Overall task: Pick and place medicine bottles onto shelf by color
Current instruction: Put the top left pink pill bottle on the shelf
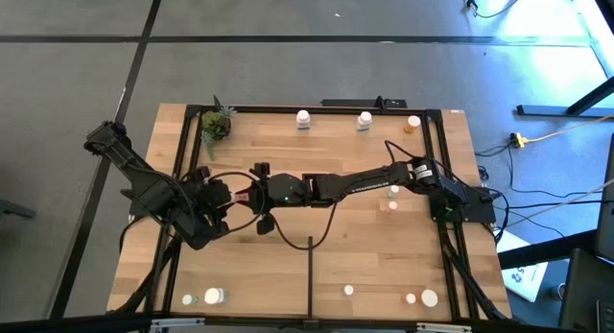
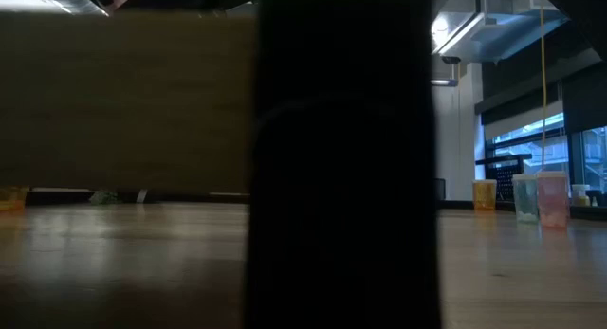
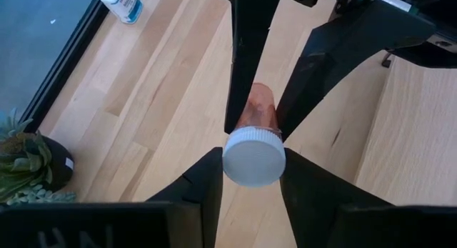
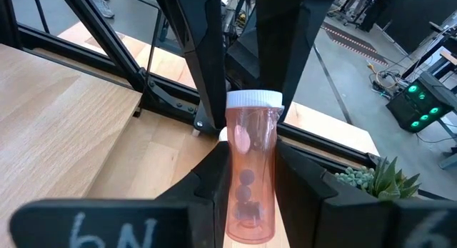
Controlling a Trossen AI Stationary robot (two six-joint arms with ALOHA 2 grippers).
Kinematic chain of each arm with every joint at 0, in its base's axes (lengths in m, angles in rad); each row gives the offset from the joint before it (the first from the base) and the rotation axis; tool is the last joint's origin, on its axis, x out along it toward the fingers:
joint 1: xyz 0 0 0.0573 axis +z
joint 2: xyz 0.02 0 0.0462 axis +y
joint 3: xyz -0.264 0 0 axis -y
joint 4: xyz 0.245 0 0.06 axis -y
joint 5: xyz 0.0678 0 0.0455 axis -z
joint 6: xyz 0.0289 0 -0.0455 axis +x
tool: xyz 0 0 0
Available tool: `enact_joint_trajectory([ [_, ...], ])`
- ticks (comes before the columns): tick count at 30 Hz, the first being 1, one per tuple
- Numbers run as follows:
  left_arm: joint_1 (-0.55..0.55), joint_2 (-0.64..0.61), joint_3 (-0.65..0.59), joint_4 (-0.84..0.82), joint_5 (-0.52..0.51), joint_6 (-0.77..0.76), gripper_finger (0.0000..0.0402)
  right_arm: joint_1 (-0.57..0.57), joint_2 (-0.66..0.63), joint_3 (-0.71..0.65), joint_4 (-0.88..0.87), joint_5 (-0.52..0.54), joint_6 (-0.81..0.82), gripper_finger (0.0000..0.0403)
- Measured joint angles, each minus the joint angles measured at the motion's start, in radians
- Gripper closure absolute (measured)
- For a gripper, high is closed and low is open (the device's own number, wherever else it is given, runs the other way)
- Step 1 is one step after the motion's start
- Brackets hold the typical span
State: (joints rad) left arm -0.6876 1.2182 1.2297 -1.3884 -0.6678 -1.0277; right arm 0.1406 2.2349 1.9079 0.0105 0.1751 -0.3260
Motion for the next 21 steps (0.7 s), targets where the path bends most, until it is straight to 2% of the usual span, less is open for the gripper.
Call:
enact_joint_trajectory([
  [13, 0.0, -0.001, 0.0, 0.018, 0.011, 0.052, 0.028, 0.002, 0.0, 0.0, -0.002, -0.004, 0.0, 0.0308],
  [21, 0.0, -0.001, 0.0, 0.02, 0.009, 0.165, 0.028, 0.002, 0.0, 0.0, -0.002, -0.005, -0.001, 0.0308],
])
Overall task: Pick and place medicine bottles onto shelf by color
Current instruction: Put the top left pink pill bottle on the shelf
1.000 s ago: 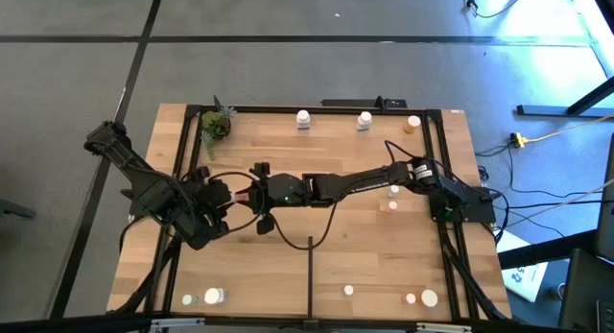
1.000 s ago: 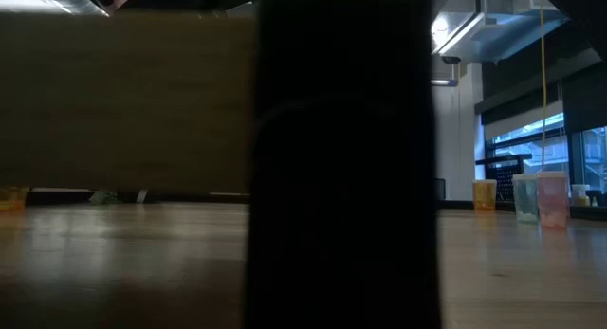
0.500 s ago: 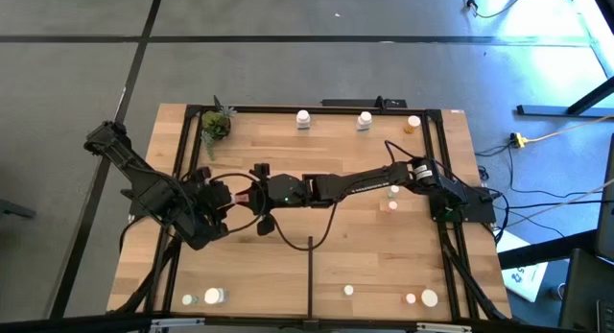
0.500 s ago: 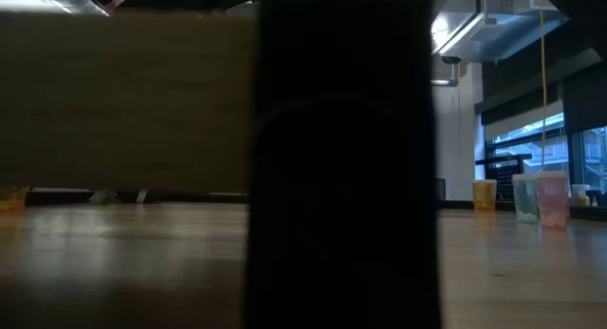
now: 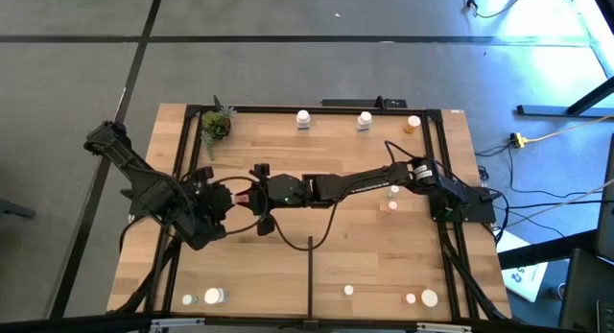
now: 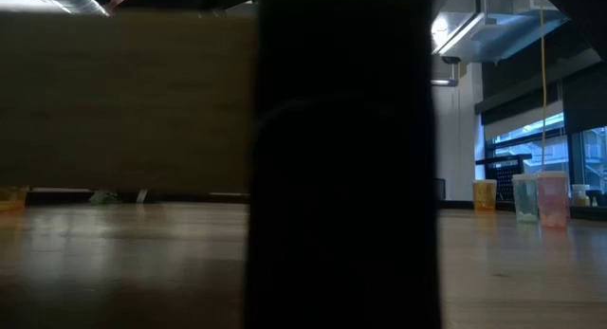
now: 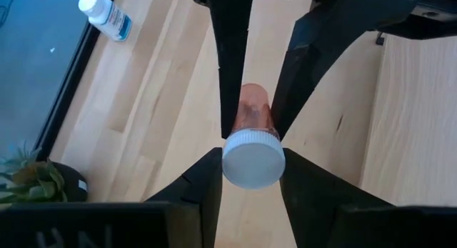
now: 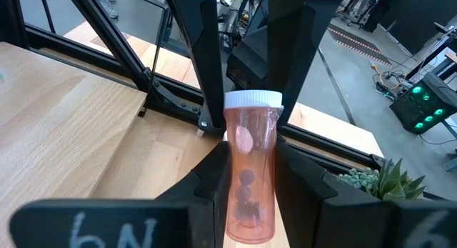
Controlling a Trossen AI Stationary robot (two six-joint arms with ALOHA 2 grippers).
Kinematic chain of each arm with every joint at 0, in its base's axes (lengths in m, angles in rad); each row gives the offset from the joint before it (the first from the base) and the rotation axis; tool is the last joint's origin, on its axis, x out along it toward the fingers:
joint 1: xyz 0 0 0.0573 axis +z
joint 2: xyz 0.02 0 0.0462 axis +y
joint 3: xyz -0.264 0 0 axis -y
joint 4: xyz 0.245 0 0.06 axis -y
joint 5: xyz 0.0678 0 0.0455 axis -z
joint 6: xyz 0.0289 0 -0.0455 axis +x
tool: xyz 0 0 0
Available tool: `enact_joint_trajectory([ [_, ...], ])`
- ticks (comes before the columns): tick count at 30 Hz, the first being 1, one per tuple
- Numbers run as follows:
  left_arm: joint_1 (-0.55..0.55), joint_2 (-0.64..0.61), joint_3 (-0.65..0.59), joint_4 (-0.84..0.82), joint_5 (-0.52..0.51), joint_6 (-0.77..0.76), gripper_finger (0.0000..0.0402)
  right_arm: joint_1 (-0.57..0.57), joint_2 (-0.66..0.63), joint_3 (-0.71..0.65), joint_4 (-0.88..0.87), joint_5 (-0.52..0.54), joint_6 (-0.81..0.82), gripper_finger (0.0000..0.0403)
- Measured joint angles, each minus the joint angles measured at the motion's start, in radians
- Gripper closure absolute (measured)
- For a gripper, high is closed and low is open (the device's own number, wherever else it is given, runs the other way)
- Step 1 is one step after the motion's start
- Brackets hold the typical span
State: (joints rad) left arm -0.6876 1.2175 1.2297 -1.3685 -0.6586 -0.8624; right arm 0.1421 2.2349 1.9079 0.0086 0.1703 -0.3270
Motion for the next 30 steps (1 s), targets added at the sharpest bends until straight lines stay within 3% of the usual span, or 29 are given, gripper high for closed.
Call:
enact_joint_trajectory([
  [23, 0.0, 0.0, 0.0, 0.043, -0.016, 0.064, 0.028, 0.0, 0.0, 0.0, -0.01, -0.002, 0.007, 0.0308],
  [30, 0.0, 0.0, 0.0, 0.045, -0.018, 0.064, 0.0302, 0.0, 0.0, 0.0, -0.012, 0.002, 0.008, 0.0308],
])
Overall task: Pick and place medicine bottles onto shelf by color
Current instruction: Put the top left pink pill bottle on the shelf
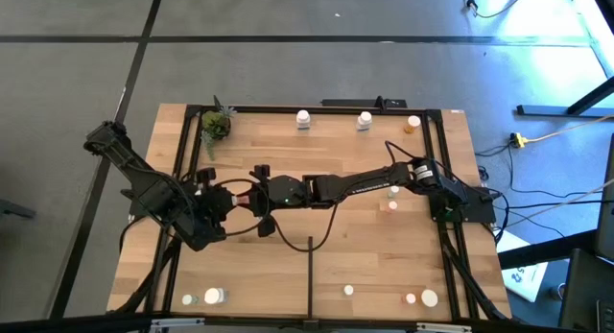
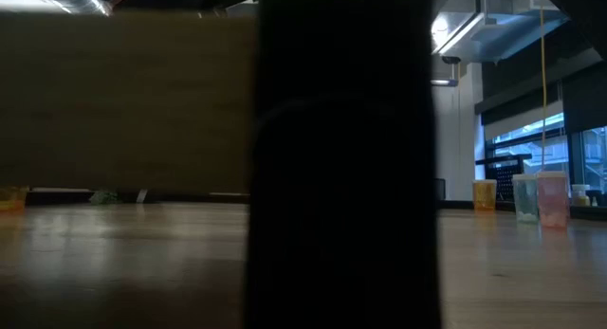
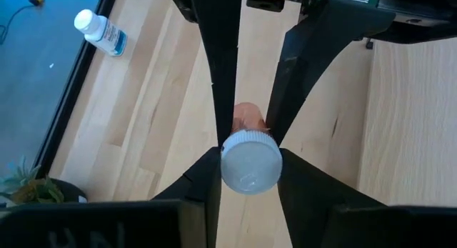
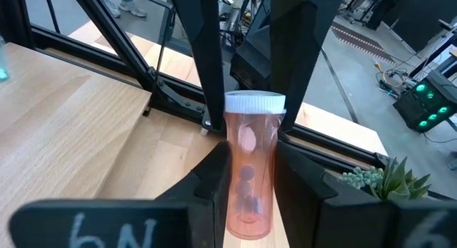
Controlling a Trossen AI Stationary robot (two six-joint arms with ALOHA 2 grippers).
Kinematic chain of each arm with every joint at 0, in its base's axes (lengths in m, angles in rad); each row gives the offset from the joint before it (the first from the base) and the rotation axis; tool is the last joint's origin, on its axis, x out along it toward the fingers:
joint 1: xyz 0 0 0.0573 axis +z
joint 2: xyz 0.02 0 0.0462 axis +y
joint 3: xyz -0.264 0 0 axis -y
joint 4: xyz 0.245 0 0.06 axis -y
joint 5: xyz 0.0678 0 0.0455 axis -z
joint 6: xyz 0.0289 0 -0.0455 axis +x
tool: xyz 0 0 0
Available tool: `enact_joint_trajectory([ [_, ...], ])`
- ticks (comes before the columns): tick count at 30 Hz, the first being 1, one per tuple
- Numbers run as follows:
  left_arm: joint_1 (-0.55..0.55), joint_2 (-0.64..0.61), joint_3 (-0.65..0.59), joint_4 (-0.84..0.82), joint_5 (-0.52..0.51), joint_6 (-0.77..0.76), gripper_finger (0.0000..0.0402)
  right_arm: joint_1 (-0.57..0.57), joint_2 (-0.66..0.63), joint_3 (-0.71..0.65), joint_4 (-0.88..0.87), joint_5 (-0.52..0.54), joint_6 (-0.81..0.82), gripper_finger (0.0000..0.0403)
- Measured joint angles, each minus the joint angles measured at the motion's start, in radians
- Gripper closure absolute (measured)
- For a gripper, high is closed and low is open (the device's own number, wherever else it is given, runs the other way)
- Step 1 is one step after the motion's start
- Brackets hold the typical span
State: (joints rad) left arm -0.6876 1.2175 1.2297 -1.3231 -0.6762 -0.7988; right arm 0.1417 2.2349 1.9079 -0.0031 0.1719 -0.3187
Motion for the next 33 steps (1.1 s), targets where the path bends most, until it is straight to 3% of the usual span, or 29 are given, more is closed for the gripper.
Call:
enact_joint_trajectory([
  [19, 0.0, 0.0, 0.0, 0.003, 0.012, -0.006, 0.0308, -0.002, 0.0, 0.0, -0.007, -0.003, 0.048, 0.0307],
  [33, 0.0, 0.0, 0.0, 0.002, 0.031, -0.01, 0.0308, -0.002, 0.002, 0.0, -0.031, 0.051, 0.048, 0.0232],
])
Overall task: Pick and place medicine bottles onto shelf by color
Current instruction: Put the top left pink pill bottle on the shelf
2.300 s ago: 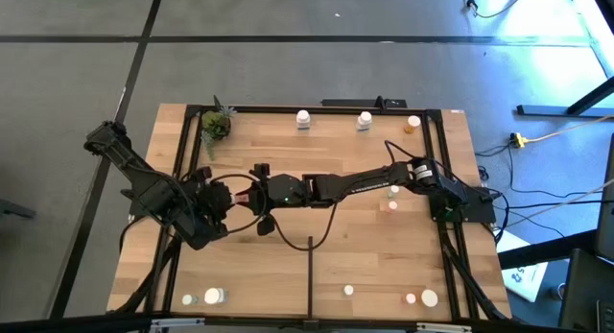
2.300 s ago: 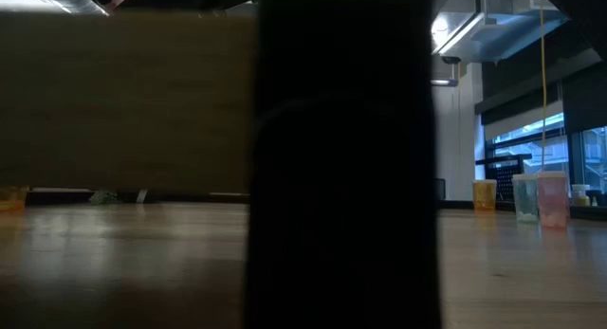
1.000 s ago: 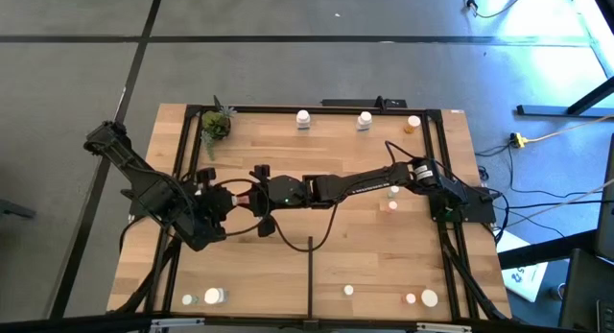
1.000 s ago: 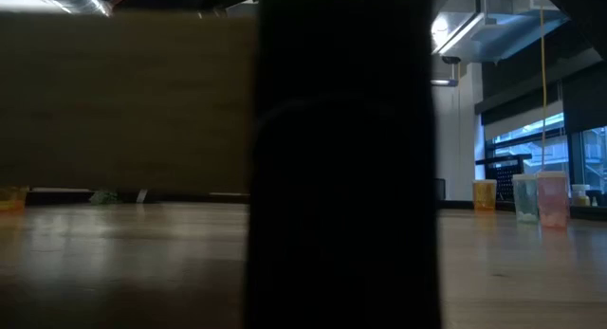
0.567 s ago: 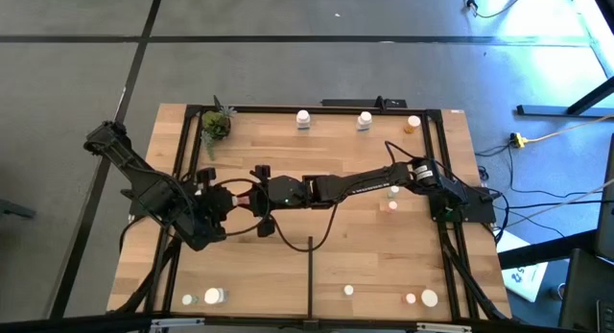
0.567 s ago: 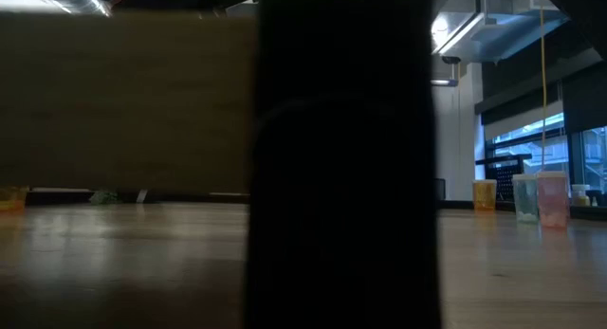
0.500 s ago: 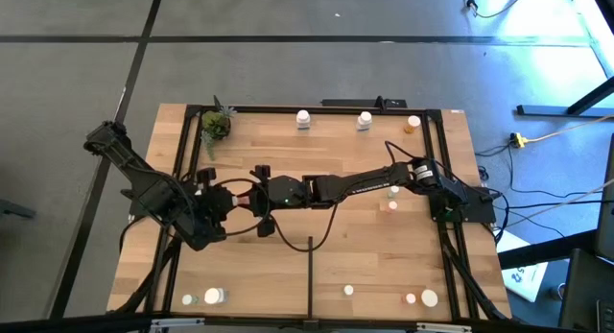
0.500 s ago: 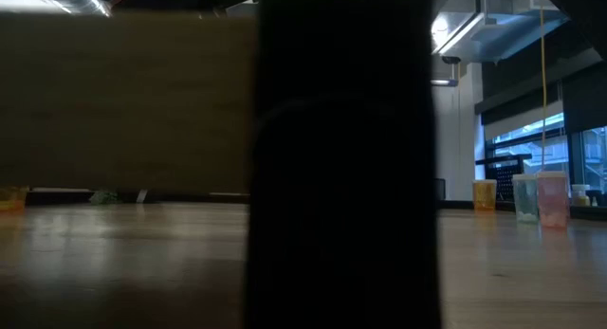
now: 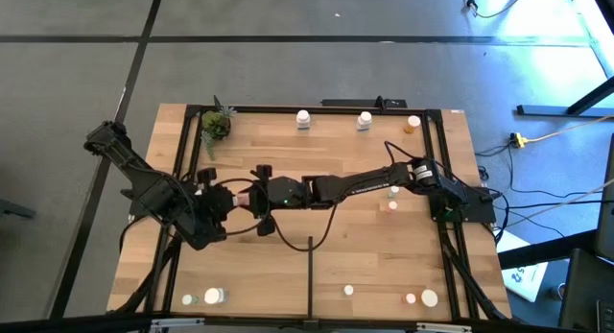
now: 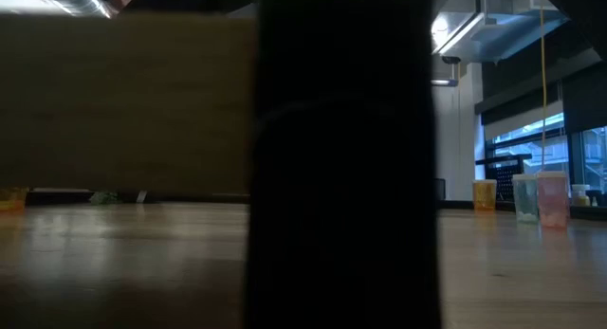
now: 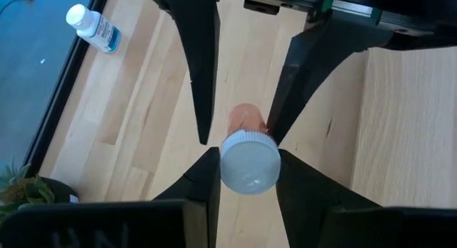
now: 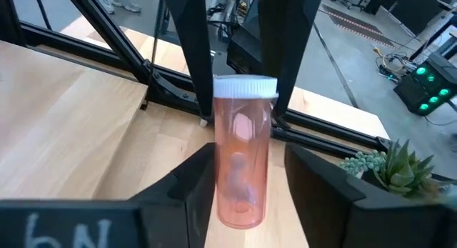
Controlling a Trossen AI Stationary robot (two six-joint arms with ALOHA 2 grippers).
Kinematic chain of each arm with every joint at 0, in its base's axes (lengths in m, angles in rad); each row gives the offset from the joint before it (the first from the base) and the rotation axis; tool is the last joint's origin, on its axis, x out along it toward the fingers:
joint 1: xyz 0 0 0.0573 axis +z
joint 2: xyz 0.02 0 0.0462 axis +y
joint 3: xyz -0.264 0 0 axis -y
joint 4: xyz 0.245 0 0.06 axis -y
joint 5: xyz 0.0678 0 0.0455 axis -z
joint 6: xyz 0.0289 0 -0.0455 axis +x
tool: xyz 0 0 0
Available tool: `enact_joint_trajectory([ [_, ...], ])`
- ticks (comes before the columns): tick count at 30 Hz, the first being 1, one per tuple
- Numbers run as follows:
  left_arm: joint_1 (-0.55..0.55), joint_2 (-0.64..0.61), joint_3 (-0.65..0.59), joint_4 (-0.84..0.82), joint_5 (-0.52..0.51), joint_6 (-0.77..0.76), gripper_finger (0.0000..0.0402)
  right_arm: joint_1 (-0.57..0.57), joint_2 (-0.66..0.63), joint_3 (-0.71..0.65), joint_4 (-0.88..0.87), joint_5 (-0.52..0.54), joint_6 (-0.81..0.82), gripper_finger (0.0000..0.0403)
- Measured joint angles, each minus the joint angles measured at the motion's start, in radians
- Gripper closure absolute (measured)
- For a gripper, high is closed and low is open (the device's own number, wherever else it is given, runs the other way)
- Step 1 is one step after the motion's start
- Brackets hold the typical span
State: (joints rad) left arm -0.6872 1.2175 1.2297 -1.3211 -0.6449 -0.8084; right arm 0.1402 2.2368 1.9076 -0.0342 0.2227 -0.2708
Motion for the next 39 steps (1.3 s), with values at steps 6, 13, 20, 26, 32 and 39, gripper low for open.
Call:
enact_joint_trajectory([
  [6, 0.0, 0.0, 0.0, -0.005, 0.002, -0.001, 0.0308, 0.001, 0.0, 0.0, -0.02, 0.021, -0.002, 0.0231],
  [13, 0.0, 0.0, 0.0, -0.012, 0.029, -0.037, 0.0308, 0.0, -0.03, -0.002, -0.128, 0.028, -0.003, 0.023],
  [20, 0.0, 0.0, 0.0, -0.017, 0.035, -0.057, 0.0308, 0.0, -0.08, -0.002, -0.214, 0.029, 0.001, 0.023],
  [26, -0.002, 0.0, 0.0, -0.009, 0.053, -0.057, 0.0308, 0.002, -0.093, -0.002, -0.275, 0.038, 0.015, 0.023],
  [32, -0.019, 0.0, 0.0, -0.007, 0.055, -0.08, 0.0308, 0.001, -0.095, -0.002, -0.335, 0.061, 0.055, 0.023],
  [39, -0.066, 0.0, 0.0, 0.005, 0.088, -0.156, 0.0308, 0.011, -0.118, -0.001, -0.369, 0.131, 0.055, 0.023],
])
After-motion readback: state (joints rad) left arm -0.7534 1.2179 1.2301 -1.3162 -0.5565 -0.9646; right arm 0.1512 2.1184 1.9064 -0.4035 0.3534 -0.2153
